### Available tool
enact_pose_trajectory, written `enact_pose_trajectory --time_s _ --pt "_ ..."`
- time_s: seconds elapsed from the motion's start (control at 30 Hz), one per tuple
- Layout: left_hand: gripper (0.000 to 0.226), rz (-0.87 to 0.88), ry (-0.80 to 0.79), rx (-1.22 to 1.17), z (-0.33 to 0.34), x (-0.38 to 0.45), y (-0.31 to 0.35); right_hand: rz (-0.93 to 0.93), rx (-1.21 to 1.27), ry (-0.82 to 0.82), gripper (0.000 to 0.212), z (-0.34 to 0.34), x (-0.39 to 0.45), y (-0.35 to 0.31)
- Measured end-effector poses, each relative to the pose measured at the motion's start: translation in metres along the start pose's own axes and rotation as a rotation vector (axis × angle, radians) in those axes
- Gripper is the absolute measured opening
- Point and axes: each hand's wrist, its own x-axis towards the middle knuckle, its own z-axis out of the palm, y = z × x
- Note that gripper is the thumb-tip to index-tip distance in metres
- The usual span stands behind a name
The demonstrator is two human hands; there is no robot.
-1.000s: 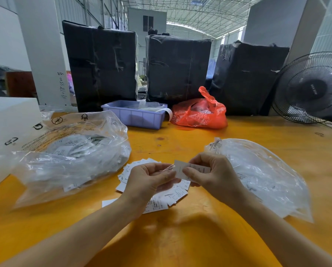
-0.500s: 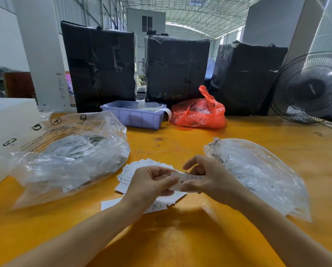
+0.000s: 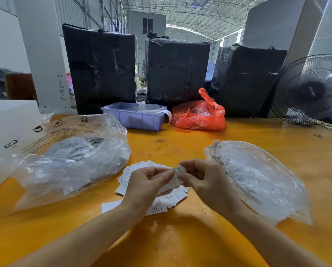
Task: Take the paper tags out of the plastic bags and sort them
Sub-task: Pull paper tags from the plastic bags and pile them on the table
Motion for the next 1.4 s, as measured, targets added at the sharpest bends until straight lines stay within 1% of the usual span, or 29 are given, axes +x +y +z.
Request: enact_pose_trajectory --time_s 0.17,0.23,0.3,0.37,0.43,0.53,0.63,0.7,0.77,0.9,0.97,1.07,1.17,1.2,1.3,1.33,1.4 --pt "0.024 -0.049 -0.028 -0.044 0.002 -0.001 -0.001 -0.082 -0.116 0.001 0.022 0.007 -0.004 -0.003" --pt "0.027 -0.079 -0.013 -0.094 0.003 -0.001 0.000 -0.044 -0.083 0.010 0.024 0.007 -0.003 -0.004" --pt "0.034 -0.113 -0.021 -0.120 0.003 0.000 0.002 0.011 0.017 0.037 0.024 0.004 -0.001 -0.003" --pt "0.039 -0.180 -0.079 -0.125 0.002 -0.001 0.005 0.016 0.041 0.069 0.018 0.001 0.000 -0.002" --pt "0.040 -0.252 -0.175 -0.067 -0.001 -0.001 0.010 -0.012 -0.009 0.082 0.012 -0.001 0.001 -0.001" --pt "0.039 -0.323 -0.321 0.082 -0.007 0.001 0.016 -0.018 -0.053 0.088 0.014 -0.004 0.003 0.000" --pt "0.028 -0.349 -0.388 0.171 -0.012 0.003 0.019 0.008 -0.057 0.062 0.013 -0.007 0.006 0.000" --pt "0.022 -0.335 -0.368 0.185 -0.012 0.004 0.018 0.018 -0.064 0.029 0.012 -0.008 0.006 0.000" --pt "0.021 -0.305 -0.348 0.167 -0.011 0.003 0.016 0.025 -0.073 -0.014 0.012 -0.008 0.005 -0.001" --pt "0.029 -0.192 -0.282 0.196 -0.007 0.002 0.013 0.019 -0.077 -0.131 0.011 -0.006 0.000 -0.005" --pt "0.034 -0.152 -0.264 0.209 -0.007 0.002 0.011 0.006 -0.047 -0.126 0.008 -0.006 -0.001 -0.006" --pt "0.033 -0.153 -0.255 0.160 -0.005 0.003 0.010 0.031 0.014 -0.048 0.004 -0.007 0.002 -0.005" --pt "0.028 -0.126 -0.208 0.168 -0.003 0.003 0.008 0.101 0.083 -0.076 0.003 -0.009 0.003 -0.005" --pt "0.028 -0.114 -0.196 0.165 -0.003 0.004 0.007 0.131 0.107 -0.098 0.005 -0.009 0.003 -0.005" --pt "0.029 -0.094 -0.171 0.118 -0.003 0.004 0.006 0.223 0.200 -0.162 0.027 -0.010 0.001 -0.007" --pt "0.031 -0.103 -0.166 0.104 -0.002 0.004 0.006 0.234 0.223 -0.167 0.030 -0.010 0.002 -0.007" --pt "0.042 -0.149 -0.191 0.102 -0.002 0.004 0.009 0.248 0.252 -0.136 0.029 -0.011 0.003 -0.008"
